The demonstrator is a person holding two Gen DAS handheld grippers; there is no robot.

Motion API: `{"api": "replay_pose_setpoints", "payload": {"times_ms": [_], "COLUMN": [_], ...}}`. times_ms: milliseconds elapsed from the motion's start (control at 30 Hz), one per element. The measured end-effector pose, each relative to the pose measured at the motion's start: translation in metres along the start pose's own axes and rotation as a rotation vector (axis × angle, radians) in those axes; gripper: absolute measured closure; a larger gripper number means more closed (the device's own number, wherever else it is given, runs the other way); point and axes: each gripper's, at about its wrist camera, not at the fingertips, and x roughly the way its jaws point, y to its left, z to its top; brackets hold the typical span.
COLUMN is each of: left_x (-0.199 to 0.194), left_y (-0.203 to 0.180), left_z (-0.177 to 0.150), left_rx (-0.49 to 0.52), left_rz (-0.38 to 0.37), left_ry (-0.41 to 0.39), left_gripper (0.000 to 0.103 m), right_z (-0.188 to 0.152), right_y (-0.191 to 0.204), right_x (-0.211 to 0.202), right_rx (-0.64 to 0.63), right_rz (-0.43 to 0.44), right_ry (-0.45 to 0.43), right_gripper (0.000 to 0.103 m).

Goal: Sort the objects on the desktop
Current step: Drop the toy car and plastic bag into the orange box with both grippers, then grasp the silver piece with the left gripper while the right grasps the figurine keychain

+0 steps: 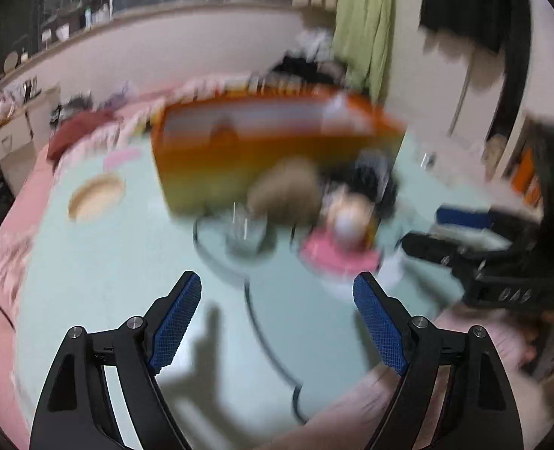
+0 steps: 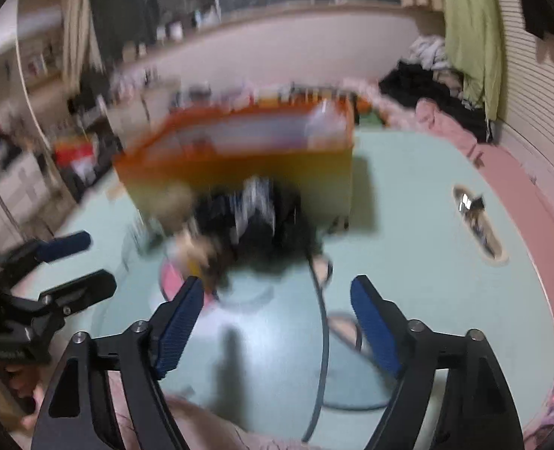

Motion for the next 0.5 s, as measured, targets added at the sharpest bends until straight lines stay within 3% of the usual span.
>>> {"api": "replay_pose_setpoints", "payload": {"times_ms": [100, 167, 500], "left_x": [0.003, 0.003, 0.002], "left_y": [-0.011, -0.013, -0.009], "left_z": [-0.011, -0.008, -0.010], "left_rx": [0.017, 0.030, 0.020], "left_rz": [0.095, 0.082, 0.081], "left_ry": [-0.071, -0.062, -0.068], "left_gripper": [0.014, 0.014, 0.011], "right_z": [-0.002, -0.004, -0.007], "right_y": [0.011, 0.013, 0.011], "right_x": [0.005, 0.008, 0.007], "right_rx": [-0.079, -0.094, -0.091], "right_rz": [-0.056, -0.056, -0.057], "right_ry": [0.016, 0.022, 0.020], "right_gripper": [0.011, 0.005, 0.004]}}
